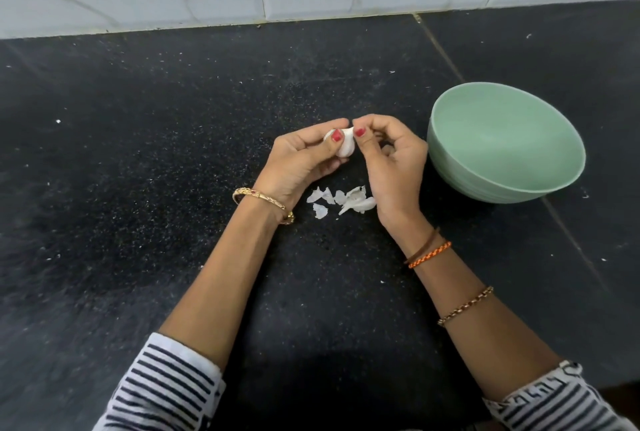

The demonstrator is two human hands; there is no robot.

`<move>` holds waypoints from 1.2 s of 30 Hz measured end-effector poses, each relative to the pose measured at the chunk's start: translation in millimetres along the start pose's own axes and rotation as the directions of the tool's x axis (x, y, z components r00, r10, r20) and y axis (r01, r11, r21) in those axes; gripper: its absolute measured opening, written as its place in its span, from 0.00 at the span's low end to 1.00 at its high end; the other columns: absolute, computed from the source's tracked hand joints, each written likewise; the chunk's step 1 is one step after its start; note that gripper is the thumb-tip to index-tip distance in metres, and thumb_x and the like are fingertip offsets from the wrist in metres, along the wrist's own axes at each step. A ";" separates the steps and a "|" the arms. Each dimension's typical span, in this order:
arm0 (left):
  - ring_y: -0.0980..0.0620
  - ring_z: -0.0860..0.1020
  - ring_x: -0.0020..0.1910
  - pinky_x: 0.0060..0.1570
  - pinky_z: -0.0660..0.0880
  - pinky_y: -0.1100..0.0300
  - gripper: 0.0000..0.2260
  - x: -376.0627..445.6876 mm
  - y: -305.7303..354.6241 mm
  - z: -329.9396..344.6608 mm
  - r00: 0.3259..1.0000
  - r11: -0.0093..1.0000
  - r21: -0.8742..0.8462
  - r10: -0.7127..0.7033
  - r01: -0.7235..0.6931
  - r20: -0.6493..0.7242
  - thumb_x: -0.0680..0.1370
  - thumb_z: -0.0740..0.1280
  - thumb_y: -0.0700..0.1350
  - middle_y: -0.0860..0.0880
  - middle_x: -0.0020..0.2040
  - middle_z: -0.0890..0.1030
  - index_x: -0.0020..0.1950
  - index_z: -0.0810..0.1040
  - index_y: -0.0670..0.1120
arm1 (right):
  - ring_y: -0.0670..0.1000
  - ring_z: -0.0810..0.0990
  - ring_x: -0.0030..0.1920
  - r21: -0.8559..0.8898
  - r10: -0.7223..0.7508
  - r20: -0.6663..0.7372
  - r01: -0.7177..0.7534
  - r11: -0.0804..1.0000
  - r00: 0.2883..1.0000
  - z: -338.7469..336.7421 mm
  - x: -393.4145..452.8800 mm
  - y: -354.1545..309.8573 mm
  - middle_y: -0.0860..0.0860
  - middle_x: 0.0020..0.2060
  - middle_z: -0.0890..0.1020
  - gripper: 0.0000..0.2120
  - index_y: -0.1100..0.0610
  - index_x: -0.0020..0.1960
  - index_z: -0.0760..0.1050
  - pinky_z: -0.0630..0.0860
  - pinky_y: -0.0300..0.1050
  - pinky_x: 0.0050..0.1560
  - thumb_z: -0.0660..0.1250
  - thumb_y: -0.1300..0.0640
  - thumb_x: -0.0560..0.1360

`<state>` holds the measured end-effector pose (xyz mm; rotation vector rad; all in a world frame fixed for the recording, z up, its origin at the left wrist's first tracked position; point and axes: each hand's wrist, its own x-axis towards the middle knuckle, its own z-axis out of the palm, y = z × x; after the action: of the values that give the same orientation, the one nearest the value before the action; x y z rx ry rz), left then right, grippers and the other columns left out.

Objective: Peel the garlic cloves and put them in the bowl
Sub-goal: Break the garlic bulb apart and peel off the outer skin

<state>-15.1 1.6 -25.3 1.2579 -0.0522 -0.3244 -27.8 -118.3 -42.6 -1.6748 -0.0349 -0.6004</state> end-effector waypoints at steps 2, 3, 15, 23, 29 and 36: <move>0.60 0.78 0.34 0.38 0.75 0.70 0.08 1.4 -1.2 1.9 0.999 1.000 -0.020 -0.021 0.022 0.032 0.79 0.60 0.40 0.53 0.34 0.82 0.52 0.78 0.42 | 0.39 0.72 0.34 -0.076 -0.072 0.003 0.072 0.994 0.997 0.9 -1.2 0.1 0.42 0.38 0.80 0.06 0.51 0.43 0.77 0.66 0.31 0.38 0.66 0.61 0.73; 0.61 0.77 0.34 0.38 0.75 0.70 0.09 1.9 -1.6 3.1 0.999 0.999 -0.028 -0.026 0.027 0.040 0.80 0.59 0.41 0.53 0.34 0.81 0.51 0.78 0.42 | 0.40 0.71 0.35 -0.114 -0.105 0.005 0.105 0.988 0.994 1.4 -1.8 0.1 0.43 0.38 0.80 0.06 0.51 0.43 0.77 0.65 0.30 0.37 0.66 0.61 0.73; 0.55 0.73 0.35 0.33 0.71 0.68 0.12 4.4 -4.6 16.9 0.980 0.986 -0.159 -0.082 0.053 -0.180 0.81 0.54 0.38 0.50 0.33 0.79 0.47 0.77 0.39 | 0.46 0.74 0.43 -0.326 -0.464 0.036 0.449 0.832 0.885 8.9 -7.3 4.9 0.42 0.39 0.77 0.07 0.60 0.37 0.78 0.72 0.45 0.42 0.65 0.61 0.72; 0.58 0.77 0.27 0.36 0.75 0.65 0.13 -0.6 4.0 17.2 0.968 0.934 -0.323 -0.205 0.150 -0.142 0.81 0.56 0.38 0.50 0.26 0.79 0.39 0.76 0.41 | 0.46 0.76 0.42 -0.299 -0.505 -0.003 0.481 0.824 0.863 11.9 -9.9 2.1 0.50 0.36 0.82 0.07 0.59 0.35 0.78 0.70 0.48 0.41 0.66 0.64 0.71; 0.56 0.76 0.24 0.27 0.75 0.67 0.09 2.2 3.5 13.0 0.941 0.939 -0.294 -0.250 0.179 -0.226 0.80 0.59 0.38 0.47 0.27 0.78 0.43 0.75 0.38 | 0.48 0.77 0.40 -0.227 -0.475 -0.030 0.457 0.860 0.880 9.6 -7.7 -0.1 0.50 0.36 0.81 0.06 0.61 0.36 0.79 0.71 0.49 0.41 0.66 0.62 0.71; 0.56 0.81 0.32 0.32 0.78 0.66 0.11 0.3 5.2 5.1 0.970 0.986 -0.132 -0.131 0.106 -0.204 0.78 0.58 0.30 0.46 0.39 0.81 0.52 0.77 0.40 | 0.42 0.77 0.40 -0.032 -0.235 -0.027 0.234 0.972 0.972 4.8 -2.6 2.1 0.41 0.39 0.79 0.09 0.55 0.43 0.77 0.71 0.34 0.41 0.66 0.68 0.71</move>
<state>-14.8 -1.8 -18.9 1.1717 0.2237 -0.2905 -27.5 -113.5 -45.8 -1.7019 -0.2056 -0.8073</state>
